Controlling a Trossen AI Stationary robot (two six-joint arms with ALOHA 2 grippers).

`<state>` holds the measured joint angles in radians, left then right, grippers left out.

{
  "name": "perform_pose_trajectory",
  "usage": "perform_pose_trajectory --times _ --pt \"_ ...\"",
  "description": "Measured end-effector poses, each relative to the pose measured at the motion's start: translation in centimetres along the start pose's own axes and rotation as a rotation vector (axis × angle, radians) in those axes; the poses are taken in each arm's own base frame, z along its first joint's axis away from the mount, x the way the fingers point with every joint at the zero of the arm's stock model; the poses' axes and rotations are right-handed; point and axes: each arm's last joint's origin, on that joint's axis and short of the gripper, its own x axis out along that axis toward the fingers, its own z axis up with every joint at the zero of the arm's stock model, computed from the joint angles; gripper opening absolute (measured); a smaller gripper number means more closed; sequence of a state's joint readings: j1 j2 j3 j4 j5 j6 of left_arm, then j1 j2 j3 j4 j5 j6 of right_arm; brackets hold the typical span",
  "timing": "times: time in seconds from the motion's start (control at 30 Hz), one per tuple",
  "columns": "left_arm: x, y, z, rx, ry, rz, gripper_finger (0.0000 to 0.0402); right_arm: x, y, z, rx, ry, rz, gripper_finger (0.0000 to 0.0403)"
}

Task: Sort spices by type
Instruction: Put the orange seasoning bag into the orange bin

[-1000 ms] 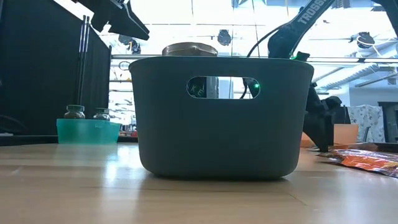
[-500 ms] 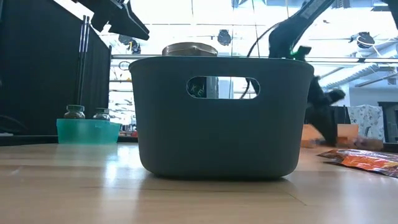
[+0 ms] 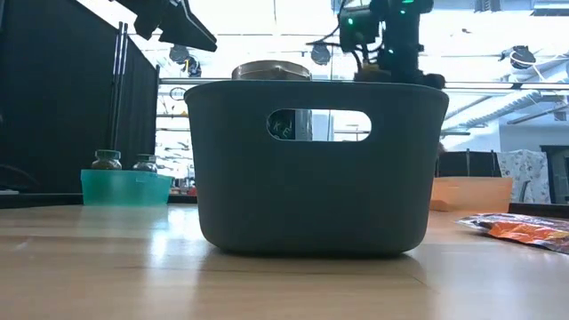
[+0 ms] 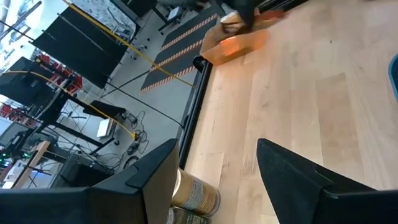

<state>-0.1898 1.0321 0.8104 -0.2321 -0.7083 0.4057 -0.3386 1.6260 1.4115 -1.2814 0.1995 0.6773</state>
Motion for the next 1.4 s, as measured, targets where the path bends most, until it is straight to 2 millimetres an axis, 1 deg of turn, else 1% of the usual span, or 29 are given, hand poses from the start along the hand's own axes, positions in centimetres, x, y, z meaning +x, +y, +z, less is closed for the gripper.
perform_pose_trajectory --times 0.13,0.27,0.5,0.67,0.73,0.83,1.0,1.2,1.4 --pt "0.0 0.0 0.0 0.000 0.000 0.000 0.0223 -1.4 -1.8 2.2 0.041 -0.083 -0.017 0.0000" --pt "0.0 0.0 0.0 0.000 0.000 0.000 0.0223 -1.1 -4.5 3.8 0.115 -0.097 -0.073 0.0000" --pt "0.0 0.0 0.0 0.000 0.001 -0.001 0.0223 0.6 -9.1 6.1 0.251 -0.084 -0.227 0.0000" --pt "0.0 0.0 0.0 0.000 0.001 -0.001 0.0223 2.6 -11.3 7.4 0.301 -0.053 -0.352 0.0000" --pt "0.0 0.0 0.0 0.000 0.001 -0.001 0.0223 3.6 -12.0 7.7 0.311 -0.009 -0.380 0.0000" --pt "0.0 0.0 0.0 -0.002 0.001 -0.001 0.0223 5.3 -12.4 8.1 0.309 0.066 -0.411 0.0000" --pt "0.0 0.0 -0.1 -0.001 0.006 -0.003 0.0223 7.5 -12.6 8.5 0.282 0.156 -0.438 0.0000" --pt "0.0 -0.1 -0.2 -0.010 0.017 -0.008 0.0223 9.3 -12.9 8.9 0.270 0.209 -0.458 0.0000" --pt "0.0 -0.1 -0.2 -0.018 0.018 -0.008 0.0223 10.2 -13.0 9.2 0.252 0.233 -0.464 0.0002"
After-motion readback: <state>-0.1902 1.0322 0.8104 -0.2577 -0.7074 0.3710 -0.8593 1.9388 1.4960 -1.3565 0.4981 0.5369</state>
